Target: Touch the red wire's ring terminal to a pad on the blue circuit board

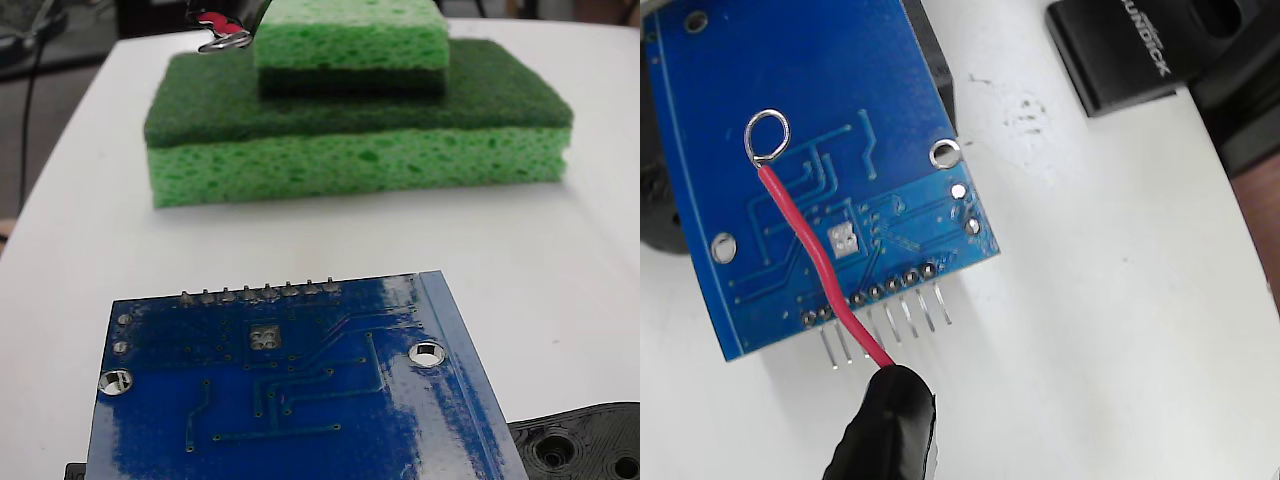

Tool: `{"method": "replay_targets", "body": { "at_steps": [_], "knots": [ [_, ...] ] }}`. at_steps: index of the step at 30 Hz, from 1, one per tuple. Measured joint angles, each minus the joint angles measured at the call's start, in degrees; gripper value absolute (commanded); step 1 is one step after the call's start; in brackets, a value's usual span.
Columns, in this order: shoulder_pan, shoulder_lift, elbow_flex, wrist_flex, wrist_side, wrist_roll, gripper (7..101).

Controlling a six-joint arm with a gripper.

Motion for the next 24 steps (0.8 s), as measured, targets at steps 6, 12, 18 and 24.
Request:
{"method": "replay_targets", "body": {
  "at_steps": [6, 12, 18, 24],
  "knots": [
    [-1.6, -3.1, -4.0, 4.9, 2.5, 4.0, 100.3],
    [-3.0, -3.3, -4.2, 6.9, 4.3, 7.4, 100.3],
    [-3.6, -3.6, -2.9, 6.2, 4.2, 8.6, 100.3],
    [-3.9, -5.3, -3.5, 6.0, 4.2, 8.7, 100.3]
  ]
}}
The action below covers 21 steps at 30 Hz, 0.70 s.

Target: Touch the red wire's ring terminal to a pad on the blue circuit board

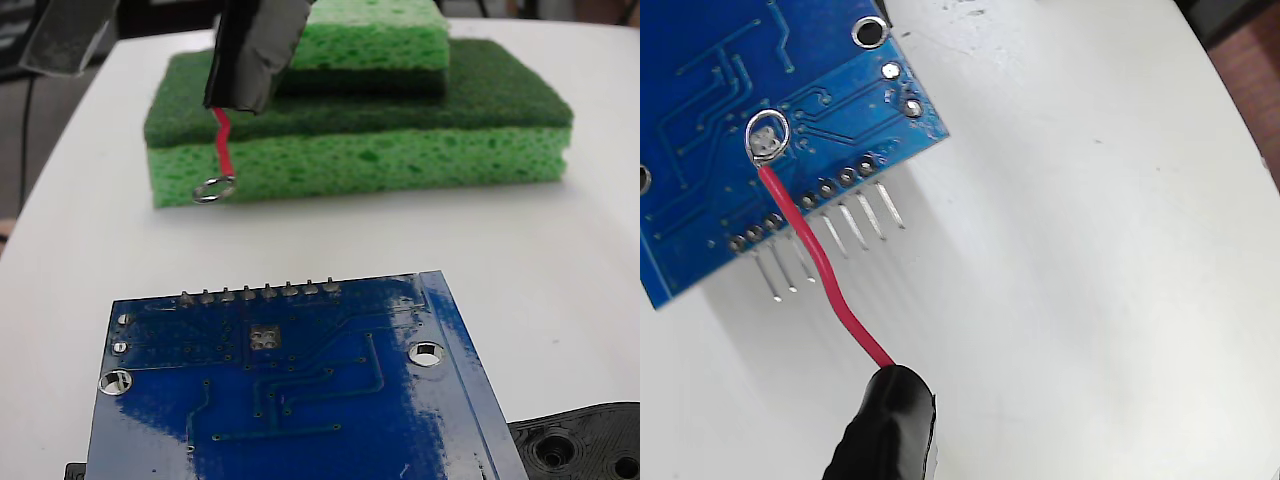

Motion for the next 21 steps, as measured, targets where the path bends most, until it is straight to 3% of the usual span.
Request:
{"method": "replay_targets", "body": {
  "at_steps": [21],
  "knots": [
    [-0.4, -5.5, -4.2, 1.4, -1.2, 0.6, 100.3]
  ]
}}
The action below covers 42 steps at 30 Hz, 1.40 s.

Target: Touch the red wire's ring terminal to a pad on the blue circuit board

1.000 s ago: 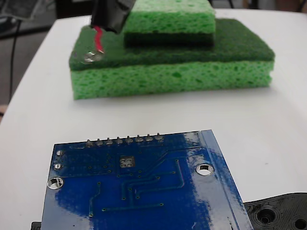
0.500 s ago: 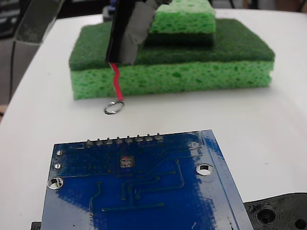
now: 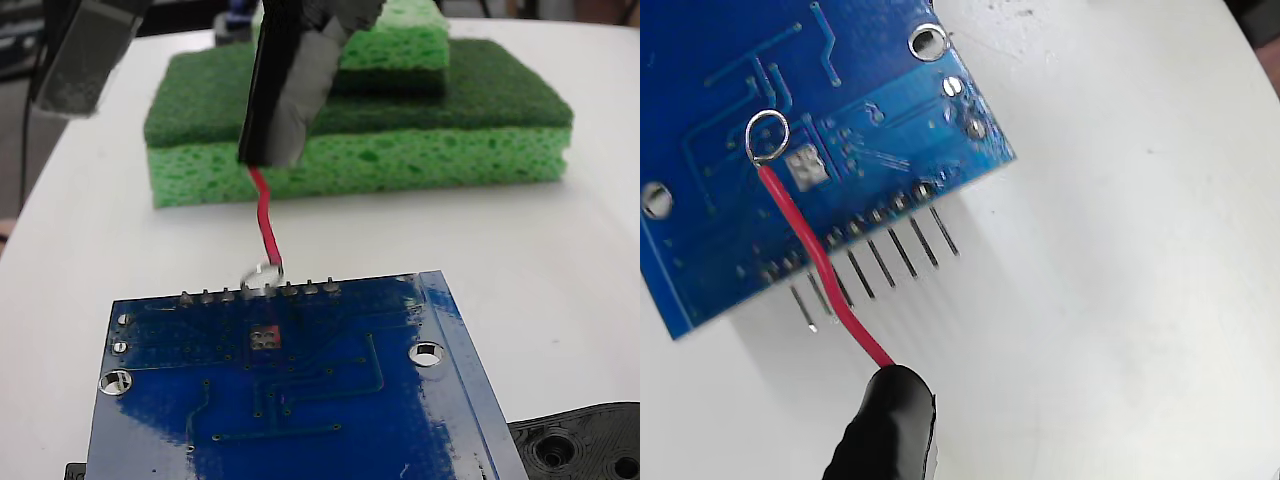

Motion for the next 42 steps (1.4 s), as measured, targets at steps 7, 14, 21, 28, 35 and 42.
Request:
{"method": "replay_targets", "body": {
  "at_steps": [7, 14, 21, 28, 35, 42],
  "knots": [
    [0.0, -1.0, -1.0, 0.7, 0.0, 0.4, 100.3],
    [-0.1, -2.8, -3.4, 2.7, 0.0, 0.4, 100.3],
    [-0.4, -3.1, -3.5, 3.1, 0.1, 0.7, 100.3],
    [-0.5, -3.1, -3.4, 3.3, 0.4, 1.0, 100.3],
    [-0.4, -3.1, -3.4, 3.3, 0.6, 0.9, 100.3],
    [-0.4, -3.5, -3.4, 3.2, 0.8, 0.9, 100.3]
  ]
}}
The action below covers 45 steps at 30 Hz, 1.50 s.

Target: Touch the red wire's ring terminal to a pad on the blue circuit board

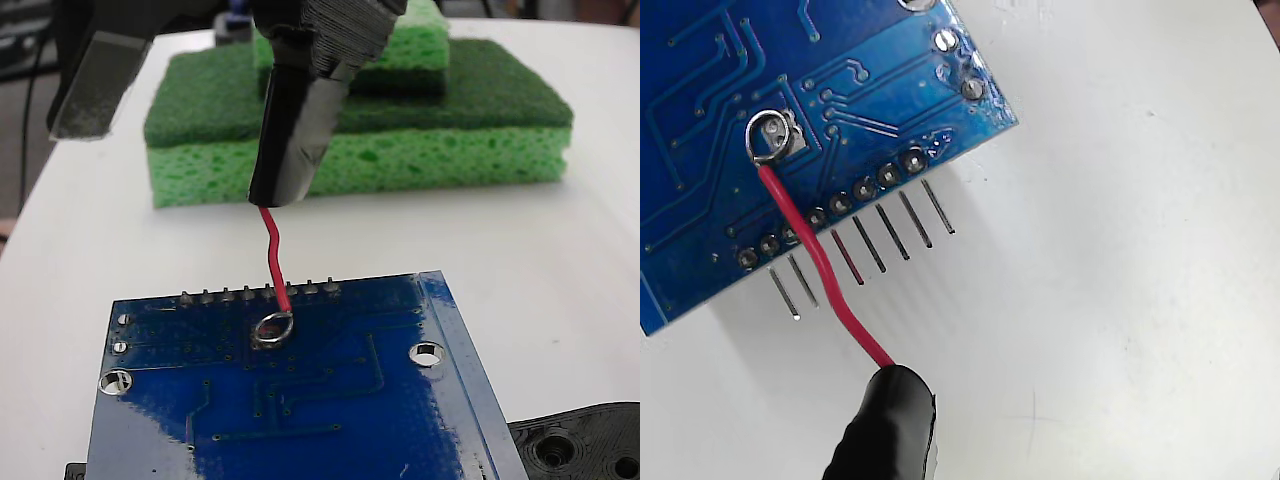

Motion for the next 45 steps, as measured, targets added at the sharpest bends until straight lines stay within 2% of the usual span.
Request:
{"method": "replay_targets", "body": {
  "at_steps": [26, 34, 39, 41, 45],
  "knots": [
    [0.2, -0.8, -0.9, 0.6, 0.0, 0.0, 100.3],
    [-0.2, 4.2, -0.1, 0.1, 0.0, -2.8, 100.3],
    [0.1, 13.0, 6.0, -4.7, -1.1, -5.8, 100.3],
    [1.1, 16.8, 9.9, -6.9, -3.4, -8.0, 100.3],
    [6.1, 27.8, 22.7, -15.1, -10.6, -13.8, 100.3]
  ]
}}
